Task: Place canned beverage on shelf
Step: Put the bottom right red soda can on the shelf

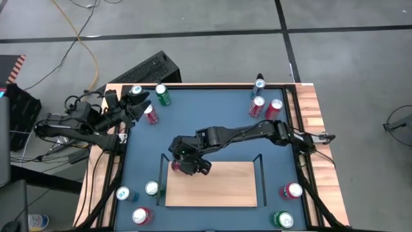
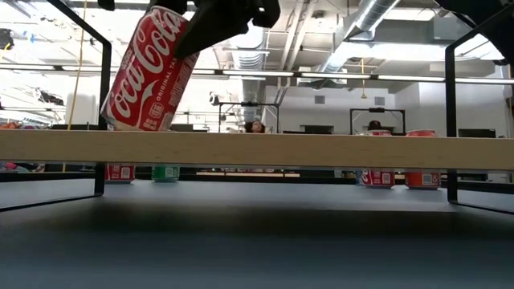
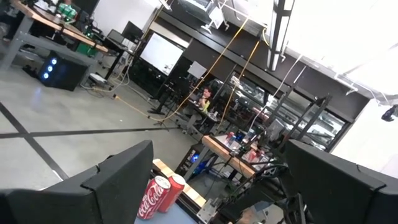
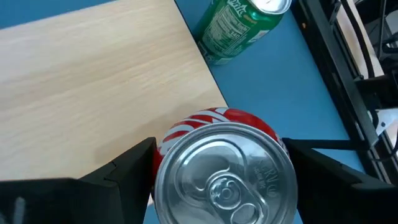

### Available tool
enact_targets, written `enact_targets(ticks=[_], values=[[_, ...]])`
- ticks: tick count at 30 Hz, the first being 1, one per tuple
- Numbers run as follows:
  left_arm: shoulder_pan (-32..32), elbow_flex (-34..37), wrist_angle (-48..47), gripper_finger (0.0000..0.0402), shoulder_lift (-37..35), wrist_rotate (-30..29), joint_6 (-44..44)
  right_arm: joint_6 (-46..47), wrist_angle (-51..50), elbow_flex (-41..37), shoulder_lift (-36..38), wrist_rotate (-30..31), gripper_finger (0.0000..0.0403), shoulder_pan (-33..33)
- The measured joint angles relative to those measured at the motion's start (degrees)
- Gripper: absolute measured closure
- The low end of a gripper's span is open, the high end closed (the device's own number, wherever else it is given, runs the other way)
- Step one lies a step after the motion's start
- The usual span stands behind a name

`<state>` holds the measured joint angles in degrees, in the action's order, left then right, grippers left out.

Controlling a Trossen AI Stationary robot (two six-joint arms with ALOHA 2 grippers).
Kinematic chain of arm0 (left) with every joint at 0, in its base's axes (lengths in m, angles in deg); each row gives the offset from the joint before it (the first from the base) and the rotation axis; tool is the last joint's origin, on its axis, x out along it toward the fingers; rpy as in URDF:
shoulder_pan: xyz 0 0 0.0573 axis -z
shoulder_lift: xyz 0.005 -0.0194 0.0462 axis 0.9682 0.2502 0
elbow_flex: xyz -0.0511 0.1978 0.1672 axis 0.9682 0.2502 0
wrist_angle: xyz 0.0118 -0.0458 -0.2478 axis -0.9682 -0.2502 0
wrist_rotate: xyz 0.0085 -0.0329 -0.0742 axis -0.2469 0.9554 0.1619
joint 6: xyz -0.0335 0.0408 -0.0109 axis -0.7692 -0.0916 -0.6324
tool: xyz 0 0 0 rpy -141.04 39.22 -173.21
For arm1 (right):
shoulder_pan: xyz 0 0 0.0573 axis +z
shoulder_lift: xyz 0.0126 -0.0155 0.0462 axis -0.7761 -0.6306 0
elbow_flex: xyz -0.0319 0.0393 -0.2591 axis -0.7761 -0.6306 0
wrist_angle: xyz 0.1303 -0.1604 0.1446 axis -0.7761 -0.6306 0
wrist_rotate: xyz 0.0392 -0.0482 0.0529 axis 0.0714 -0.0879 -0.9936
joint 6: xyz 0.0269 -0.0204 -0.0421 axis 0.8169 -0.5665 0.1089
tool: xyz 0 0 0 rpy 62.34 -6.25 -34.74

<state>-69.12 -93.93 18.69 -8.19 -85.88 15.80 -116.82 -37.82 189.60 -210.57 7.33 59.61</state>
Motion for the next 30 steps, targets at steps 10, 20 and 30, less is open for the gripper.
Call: enact_targets(ticks=[10,20,30], values=[[0.00,0.00,0.00,0.0050,0.00,0.86,2.38,2.03,-0.39,0.00,0.04,-0.13,0.0085,0.13],[0.00,0.00,0.00,0.0050,0.00,0.86,2.43,2.81,-0.41,0.00,-0.07,-3.50,0.0085,1.06],[0.00,0.00,-0.04,0.0050,0.00,0.86,2.43,4.05,0.39,0.09,-2.28,-6.02,0.0085,0.44]])
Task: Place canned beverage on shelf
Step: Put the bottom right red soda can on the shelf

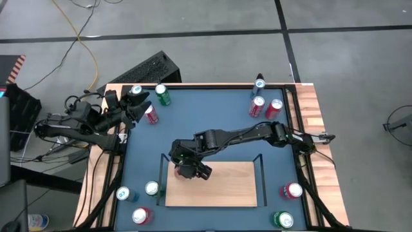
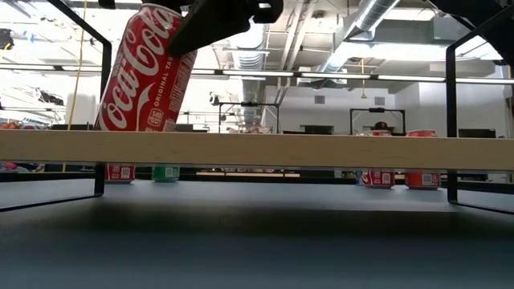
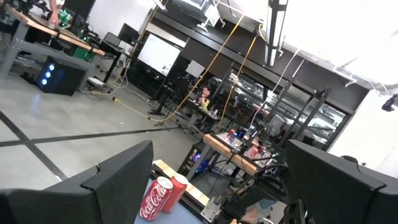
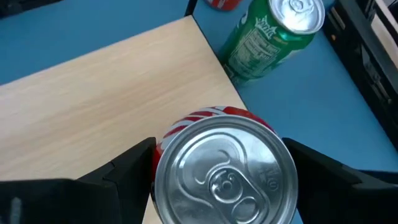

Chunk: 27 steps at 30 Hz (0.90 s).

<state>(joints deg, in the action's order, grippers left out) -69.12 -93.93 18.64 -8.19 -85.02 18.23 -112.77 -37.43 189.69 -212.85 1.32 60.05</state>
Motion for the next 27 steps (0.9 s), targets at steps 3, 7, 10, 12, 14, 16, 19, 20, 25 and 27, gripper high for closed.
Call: enact_targets(ticks=[3,7,10,12,14,16,19,20,25,27], values=[[0.00,0.00,0.00,0.0050,0.00,0.04,0.00,0.28,1.22,0.00,-0.14,0.18,0.0085,0.02],[0.00,0.00,0.02,0.0050,0.00,0.04,0.00,1.13,1.13,-0.02,0.10,0.59,0.0085,0.00],[0.00,0.00,0.00,0.0050,0.00,0.04,0.00,2.39,1.19,-0.04,0.10,0.14,0.0085,0.00],[0.00,0.00,0.00,0.0050,0.02,0.04,0.00,3.02,1.19,-0.07,0.12,-0.37,0.0085,-0.04],[0.00,0.00,0.02,0.0050,0.02,0.04,0.00,2.82,1.21,-0.09,0.12,-0.67,0.0085,-0.02],[0.00,0.00,0.02,0.0050,0.00,0.04,0.00,1.92,1.32,-0.12,0.12,-0.96,0.0085,-0.02],[0.00,0.00,0.02,0.0050,0.00,0.04,0.00,0.56,2.29,-0.13,0.12,-0.30,0.0085,0.00],[0.00,0.00,0.02,0.0050,0.01,0.04,0.00,-0.17,2.48,-0.13,0.12,-0.24,0.0085,0.00],[0.00,0.00,0.02,0.0050,0.00,0.04,0.00,-4.19,4.43,-0.15,0.12,-0.24,0.0085,-0.04],[0.00,0.00,0.02,0.0050,0.00,0.02,0.00,-4.20,4.50,-0.15,0.12,-0.24,0.0085,-0.04]])
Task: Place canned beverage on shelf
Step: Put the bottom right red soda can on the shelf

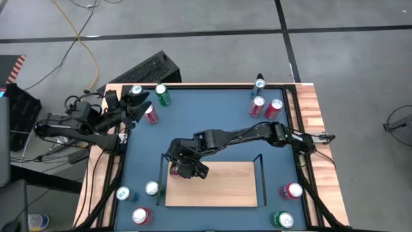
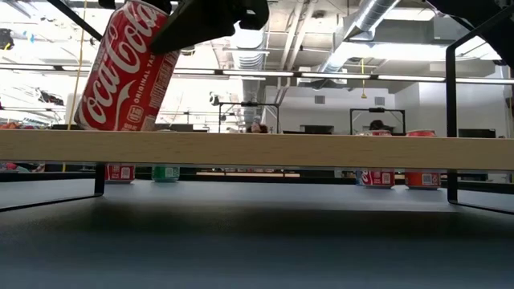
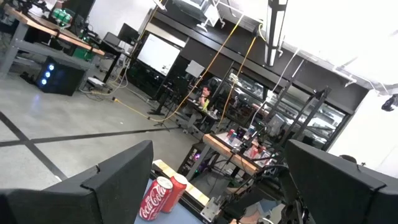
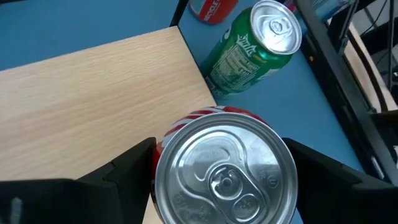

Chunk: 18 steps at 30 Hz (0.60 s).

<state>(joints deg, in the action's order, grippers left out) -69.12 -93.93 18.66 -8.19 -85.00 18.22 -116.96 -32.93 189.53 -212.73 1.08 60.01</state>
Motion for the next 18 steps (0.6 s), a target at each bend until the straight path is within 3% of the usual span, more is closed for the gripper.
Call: enact_targets(ticks=[18], values=[[0.00,0.00,0.04,0.0050,0.00,-0.35,-1.26,6.72,-2.81,0.00,0.11,0.64,0.0085,-1.03]])
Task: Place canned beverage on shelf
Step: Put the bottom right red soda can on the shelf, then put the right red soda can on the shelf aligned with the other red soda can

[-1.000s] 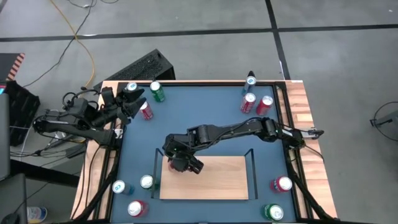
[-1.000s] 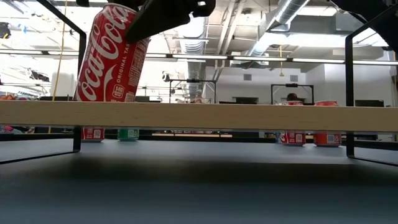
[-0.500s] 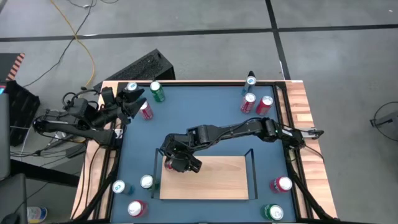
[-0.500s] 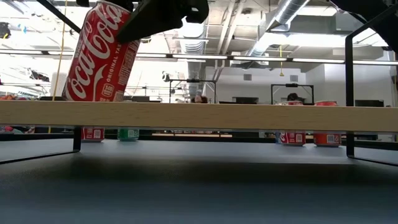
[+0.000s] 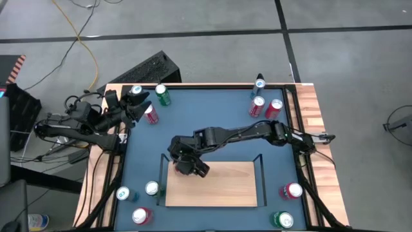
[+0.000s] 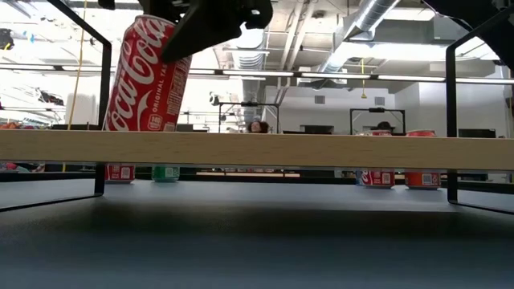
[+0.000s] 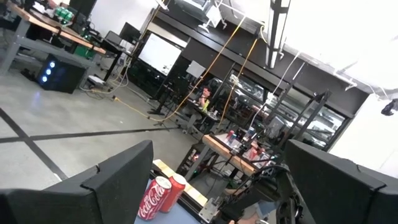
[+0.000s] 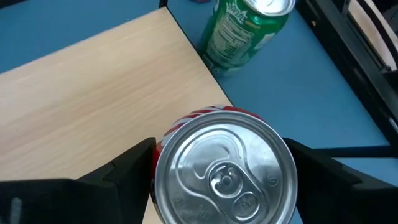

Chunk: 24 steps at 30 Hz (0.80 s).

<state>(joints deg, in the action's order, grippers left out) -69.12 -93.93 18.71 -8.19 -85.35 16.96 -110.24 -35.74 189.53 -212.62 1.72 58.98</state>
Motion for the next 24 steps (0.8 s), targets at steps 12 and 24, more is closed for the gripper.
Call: enact_targets(ticks=[12,24], values=[[0.00,0.00,0.00,0.0050,0.00,-0.17,-0.09,1.13,0.51,0.09,0.11,-1.97,0.0009,-0.02],[0.00,0.00,-0.02,0.0050,0.00,-0.17,-0.09,3.78,-1.73,0.45,3.06,7.34,0.0021,-0.26]])
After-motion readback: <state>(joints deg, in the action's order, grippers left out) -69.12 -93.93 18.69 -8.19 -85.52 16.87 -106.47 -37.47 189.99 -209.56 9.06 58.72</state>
